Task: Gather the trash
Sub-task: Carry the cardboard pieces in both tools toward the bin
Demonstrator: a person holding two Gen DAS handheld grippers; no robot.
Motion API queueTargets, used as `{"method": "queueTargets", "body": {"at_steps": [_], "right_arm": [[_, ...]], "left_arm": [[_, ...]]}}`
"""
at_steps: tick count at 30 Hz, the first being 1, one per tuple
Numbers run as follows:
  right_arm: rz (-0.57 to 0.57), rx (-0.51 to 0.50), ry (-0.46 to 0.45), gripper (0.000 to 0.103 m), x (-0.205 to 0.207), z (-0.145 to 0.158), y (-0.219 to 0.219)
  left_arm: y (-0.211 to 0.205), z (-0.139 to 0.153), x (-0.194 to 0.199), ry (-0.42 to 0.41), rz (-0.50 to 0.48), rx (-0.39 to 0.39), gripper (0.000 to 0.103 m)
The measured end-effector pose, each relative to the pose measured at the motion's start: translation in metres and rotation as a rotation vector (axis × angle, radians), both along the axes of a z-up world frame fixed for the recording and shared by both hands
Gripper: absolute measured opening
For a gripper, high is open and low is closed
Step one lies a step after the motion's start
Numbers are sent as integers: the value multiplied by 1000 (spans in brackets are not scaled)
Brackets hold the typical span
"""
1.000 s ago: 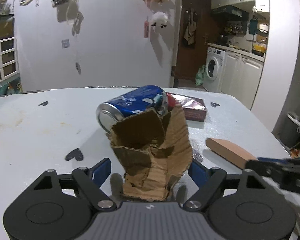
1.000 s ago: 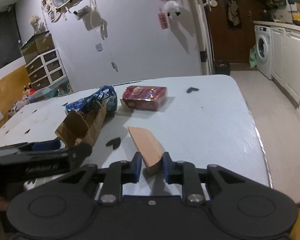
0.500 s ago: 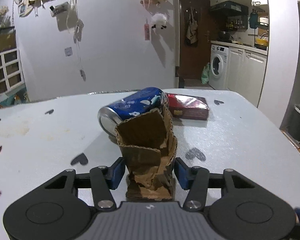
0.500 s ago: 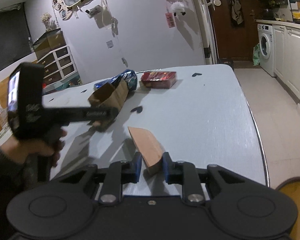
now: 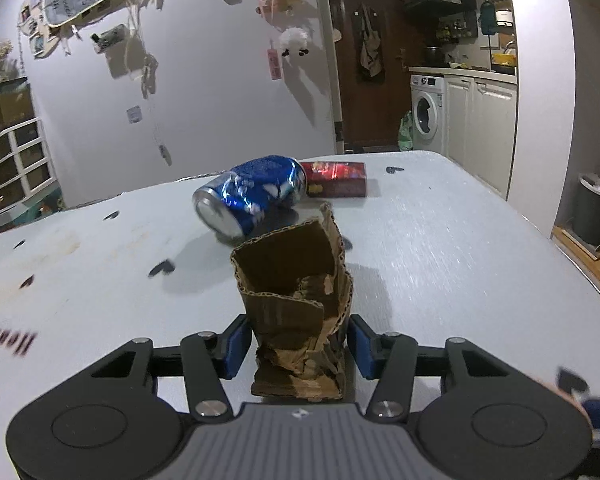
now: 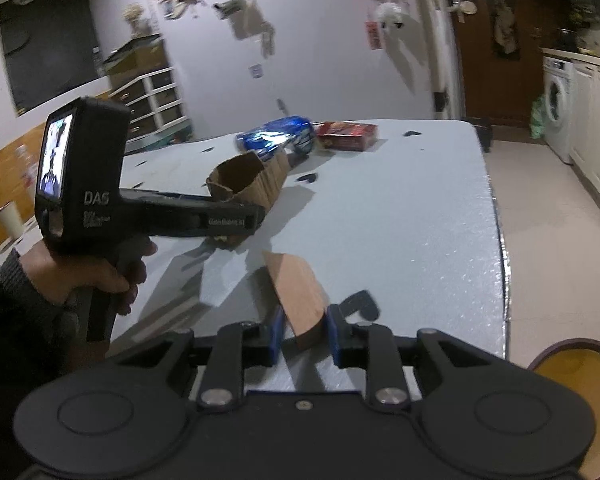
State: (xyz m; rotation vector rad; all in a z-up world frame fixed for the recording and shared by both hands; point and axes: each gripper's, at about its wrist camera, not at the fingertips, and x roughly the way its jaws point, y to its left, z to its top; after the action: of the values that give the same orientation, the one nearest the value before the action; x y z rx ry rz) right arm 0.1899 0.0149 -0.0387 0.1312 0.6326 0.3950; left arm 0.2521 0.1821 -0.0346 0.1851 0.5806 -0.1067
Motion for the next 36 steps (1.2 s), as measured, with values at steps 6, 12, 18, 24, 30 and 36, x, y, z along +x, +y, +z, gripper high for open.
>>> {"method": "queueTargets", "body": {"at_steps": [6,12,18,24,30,36], "right_arm": [[125,-120,-26,56,6,2,16],[128,-97,-26,43,26,3,13],[136,-53,-21,27,33,1,8],[139,-24,-14,26,24,1,2],[126,-5,-6,26,19,1,-8],[117,3,-7,26,15,0,-15]], "left_arm": [[15,1,-49,-2,30,-56,53],[16,2,-91,3,32,-55,53],[5,3,-105,-6,58,-26,64],[-4,-1,-90,10,97,9,87],[-1,-2,-78,10,126,9,74],[0,2,-93,-11,150,-39,61]]}}
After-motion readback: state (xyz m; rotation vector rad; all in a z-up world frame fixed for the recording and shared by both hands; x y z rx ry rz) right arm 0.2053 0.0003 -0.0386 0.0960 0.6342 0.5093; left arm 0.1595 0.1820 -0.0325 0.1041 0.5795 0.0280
